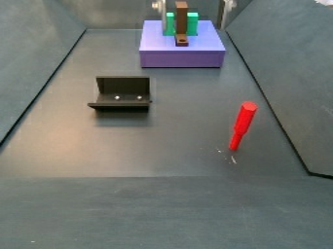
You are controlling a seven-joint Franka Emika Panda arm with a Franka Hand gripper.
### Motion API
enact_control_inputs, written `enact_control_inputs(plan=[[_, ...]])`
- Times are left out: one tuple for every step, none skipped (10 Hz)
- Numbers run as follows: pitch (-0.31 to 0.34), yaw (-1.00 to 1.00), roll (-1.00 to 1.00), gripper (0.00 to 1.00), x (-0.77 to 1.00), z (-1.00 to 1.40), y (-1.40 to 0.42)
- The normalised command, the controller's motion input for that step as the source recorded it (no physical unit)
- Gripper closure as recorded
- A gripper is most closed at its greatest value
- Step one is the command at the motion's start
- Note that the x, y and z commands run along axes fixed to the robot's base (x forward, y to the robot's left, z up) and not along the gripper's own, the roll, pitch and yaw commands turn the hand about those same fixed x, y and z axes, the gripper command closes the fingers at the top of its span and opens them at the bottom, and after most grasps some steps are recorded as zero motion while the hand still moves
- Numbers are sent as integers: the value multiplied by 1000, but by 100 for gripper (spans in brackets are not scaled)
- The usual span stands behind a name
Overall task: Pick up the red object. Move up. Move to above the board. Insert the red object.
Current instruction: Pick up the red object.
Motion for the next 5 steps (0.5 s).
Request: enact_control_inputs(plan=[[0, 0, 0, 0, 0, -17, 0], [0, 0, 0, 0, 0, -26, 0], [0, 0, 0, 0, 0, -29, 0], [0, 0, 0, 0, 0, -31, 0], [0, 0, 0, 0, 17, 0, 0]])
